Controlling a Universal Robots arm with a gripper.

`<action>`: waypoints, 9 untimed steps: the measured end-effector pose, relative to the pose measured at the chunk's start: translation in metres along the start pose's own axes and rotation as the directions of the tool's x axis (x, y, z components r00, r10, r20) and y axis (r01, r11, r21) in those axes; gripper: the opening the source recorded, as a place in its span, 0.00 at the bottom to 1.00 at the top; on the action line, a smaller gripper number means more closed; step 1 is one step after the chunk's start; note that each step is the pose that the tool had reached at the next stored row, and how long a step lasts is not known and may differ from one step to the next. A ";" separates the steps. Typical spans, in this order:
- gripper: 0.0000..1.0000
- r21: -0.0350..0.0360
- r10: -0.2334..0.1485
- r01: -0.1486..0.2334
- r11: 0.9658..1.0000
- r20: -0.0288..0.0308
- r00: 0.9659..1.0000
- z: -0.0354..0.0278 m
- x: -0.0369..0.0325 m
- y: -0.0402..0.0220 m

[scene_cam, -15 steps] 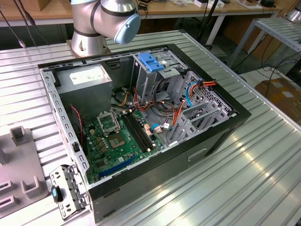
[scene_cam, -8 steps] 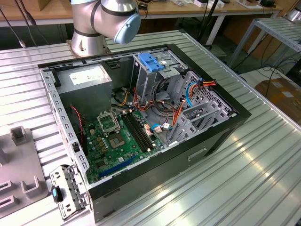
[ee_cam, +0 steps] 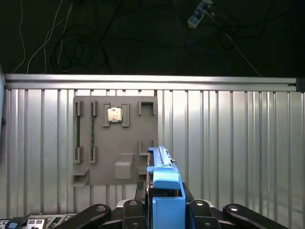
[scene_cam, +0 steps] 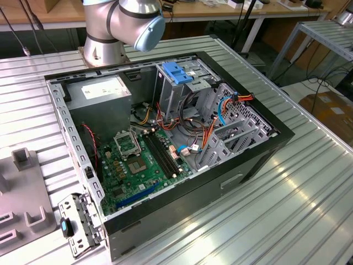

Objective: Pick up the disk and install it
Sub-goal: 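Pick up the disk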

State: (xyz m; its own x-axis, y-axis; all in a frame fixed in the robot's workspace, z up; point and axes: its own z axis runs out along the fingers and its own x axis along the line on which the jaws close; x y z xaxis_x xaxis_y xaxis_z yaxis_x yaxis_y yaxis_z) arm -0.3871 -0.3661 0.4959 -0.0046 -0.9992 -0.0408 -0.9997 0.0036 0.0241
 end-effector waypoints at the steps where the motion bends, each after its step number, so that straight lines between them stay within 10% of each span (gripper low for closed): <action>1: 0.37 0.000 0.000 0.000 1.000 0.000 1.000 0.0000 0.0000 -0.0013; 9: 0.37 0.000 0.000 0.000 1.000 0.000 1.000 -0.0001 -0.0001 -0.0073</action>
State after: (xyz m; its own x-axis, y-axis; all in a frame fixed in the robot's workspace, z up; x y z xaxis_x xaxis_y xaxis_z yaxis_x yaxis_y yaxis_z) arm -0.3798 -0.3661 0.4958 -0.0047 -0.9992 -0.0408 -0.9997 0.0037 0.0240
